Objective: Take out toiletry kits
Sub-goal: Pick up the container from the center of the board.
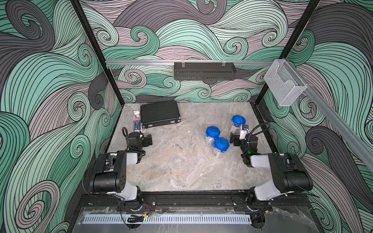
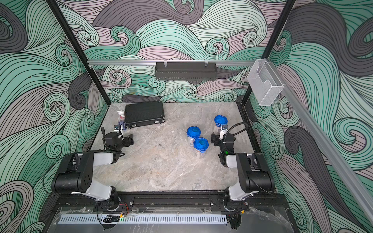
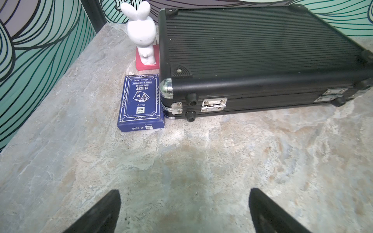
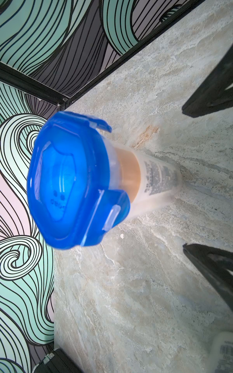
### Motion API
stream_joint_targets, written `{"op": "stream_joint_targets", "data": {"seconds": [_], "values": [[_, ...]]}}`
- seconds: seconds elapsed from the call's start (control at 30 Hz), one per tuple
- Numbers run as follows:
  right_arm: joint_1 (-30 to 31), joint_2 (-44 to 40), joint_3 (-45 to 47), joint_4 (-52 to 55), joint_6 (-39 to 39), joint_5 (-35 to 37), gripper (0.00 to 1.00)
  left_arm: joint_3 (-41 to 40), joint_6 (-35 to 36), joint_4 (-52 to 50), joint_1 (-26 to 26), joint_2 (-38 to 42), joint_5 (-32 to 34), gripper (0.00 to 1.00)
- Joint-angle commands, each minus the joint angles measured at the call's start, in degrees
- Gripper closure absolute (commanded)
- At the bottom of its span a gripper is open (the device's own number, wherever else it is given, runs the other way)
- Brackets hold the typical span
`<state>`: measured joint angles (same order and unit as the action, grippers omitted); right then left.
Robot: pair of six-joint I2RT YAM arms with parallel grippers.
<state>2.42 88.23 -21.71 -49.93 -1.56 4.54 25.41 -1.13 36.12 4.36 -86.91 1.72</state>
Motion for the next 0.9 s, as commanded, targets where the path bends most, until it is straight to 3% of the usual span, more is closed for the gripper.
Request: {"op": "stream_joint_targets", "data": {"seconds": [0.0, 0.63, 0.73, 0.8, 0.87], "values": [[0.4, 0.4, -0.8, -1.0, -0.6, 0.6, 0.01, 1.9, -0.7, 1.8, -0.3, -0.6, 0.1, 0.01], [-0.8, 0.4, -1.4, 0.1, 0.0, -1.9, 0.01, 2.0, -0.6, 2.2, -0.1, -0.3, 0.9, 0.01], [-0.6, -0.9, -1.3, 0.3, 1.7, 3.6, 0.01, 7.0, -3.4, -10.6, -0.4, 4.0, 6.5, 0.01], [-0.7, -5.1, -3.2, 7.5, 3.2, 7.2, 0.01, 13.5, -7.7, -23.8, -0.4, 6.4, 10.3, 0.01], [-0.6, -8.4, -5.0, 13.3, 3.5, 8.1, 0.01, 17.7, -11.8, -31.6, -0.5, 7.1, 9.8, 0.01]]}}
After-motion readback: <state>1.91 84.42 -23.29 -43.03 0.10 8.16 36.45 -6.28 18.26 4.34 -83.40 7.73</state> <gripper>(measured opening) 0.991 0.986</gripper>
